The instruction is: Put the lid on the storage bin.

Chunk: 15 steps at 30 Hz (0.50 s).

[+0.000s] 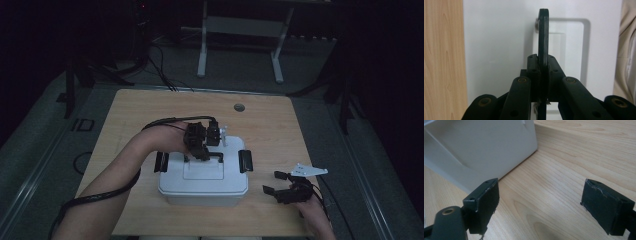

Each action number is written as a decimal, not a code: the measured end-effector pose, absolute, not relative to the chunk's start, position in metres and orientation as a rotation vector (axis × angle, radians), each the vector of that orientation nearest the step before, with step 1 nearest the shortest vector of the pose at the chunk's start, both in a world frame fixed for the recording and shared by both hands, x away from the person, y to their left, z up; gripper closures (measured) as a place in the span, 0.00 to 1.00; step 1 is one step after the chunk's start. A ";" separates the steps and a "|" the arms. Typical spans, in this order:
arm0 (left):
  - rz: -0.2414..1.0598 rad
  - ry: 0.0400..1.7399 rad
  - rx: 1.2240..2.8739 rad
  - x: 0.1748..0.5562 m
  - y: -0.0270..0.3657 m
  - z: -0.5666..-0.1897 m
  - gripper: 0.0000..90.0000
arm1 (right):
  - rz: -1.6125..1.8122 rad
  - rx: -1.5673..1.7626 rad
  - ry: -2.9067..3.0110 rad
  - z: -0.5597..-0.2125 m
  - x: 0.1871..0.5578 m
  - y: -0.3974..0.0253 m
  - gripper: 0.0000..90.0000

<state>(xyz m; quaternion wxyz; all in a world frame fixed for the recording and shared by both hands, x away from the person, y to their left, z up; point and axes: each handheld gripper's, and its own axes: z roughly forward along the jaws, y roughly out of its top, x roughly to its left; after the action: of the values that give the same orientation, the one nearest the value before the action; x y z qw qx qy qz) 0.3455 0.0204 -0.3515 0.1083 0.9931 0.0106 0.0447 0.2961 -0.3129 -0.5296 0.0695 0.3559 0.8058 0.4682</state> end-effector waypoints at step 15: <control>0.113 0.105 2.904 0.355 0.025 -0.362 0.72 | 1.404 1.065 2.440 -0.531 0.296 -0.311 0.16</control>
<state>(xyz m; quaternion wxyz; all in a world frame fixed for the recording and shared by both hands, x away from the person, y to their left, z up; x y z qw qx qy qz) 0.3553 0.0246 -0.3622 0.1163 0.9918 0.0357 0.0386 0.2961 -0.3107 -0.5312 0.0660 0.3530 0.8089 0.4655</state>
